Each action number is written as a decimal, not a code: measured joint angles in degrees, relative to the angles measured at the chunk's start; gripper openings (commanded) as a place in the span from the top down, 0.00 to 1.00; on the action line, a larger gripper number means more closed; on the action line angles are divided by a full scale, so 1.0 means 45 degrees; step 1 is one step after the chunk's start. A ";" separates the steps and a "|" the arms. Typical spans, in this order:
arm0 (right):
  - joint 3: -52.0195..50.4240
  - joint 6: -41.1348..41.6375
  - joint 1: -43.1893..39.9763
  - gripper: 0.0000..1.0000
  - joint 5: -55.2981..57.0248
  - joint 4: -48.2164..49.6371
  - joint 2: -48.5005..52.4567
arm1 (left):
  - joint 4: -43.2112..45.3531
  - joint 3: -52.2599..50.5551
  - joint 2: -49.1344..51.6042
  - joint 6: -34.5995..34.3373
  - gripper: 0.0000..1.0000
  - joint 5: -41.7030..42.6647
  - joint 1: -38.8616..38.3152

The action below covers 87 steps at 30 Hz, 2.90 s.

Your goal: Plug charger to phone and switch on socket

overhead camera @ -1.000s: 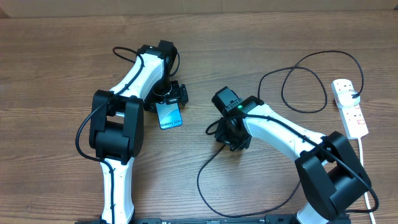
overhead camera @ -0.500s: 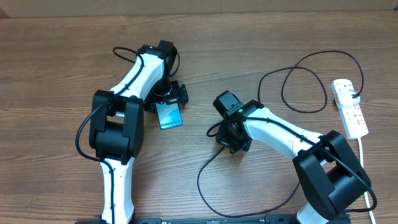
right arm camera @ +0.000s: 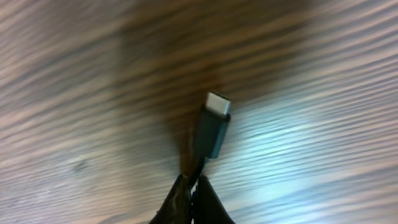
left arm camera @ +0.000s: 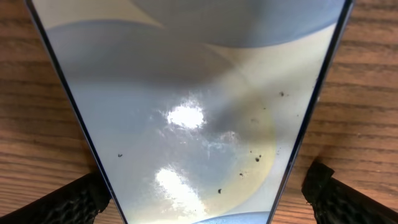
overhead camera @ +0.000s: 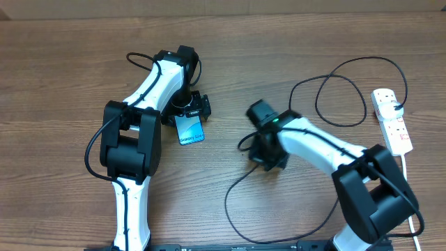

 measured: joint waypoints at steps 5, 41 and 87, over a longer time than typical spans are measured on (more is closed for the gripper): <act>0.0534 -0.1258 -0.2414 0.96 0.0330 -0.0359 0.0005 | -0.0029 0.0000 0.0015 0.0000 0.00 0.0034 0.0000; -0.0180 -0.0253 -0.2142 0.89 0.0602 0.0423 0.0024 | 0.0058 -0.0010 0.0015 0.0034 0.00 0.0034 0.0000; -0.0189 -0.1054 -0.2142 0.68 0.0204 0.0005 0.0024 | 0.0029 -0.0010 0.0015 0.0034 0.00 0.0034 -0.0010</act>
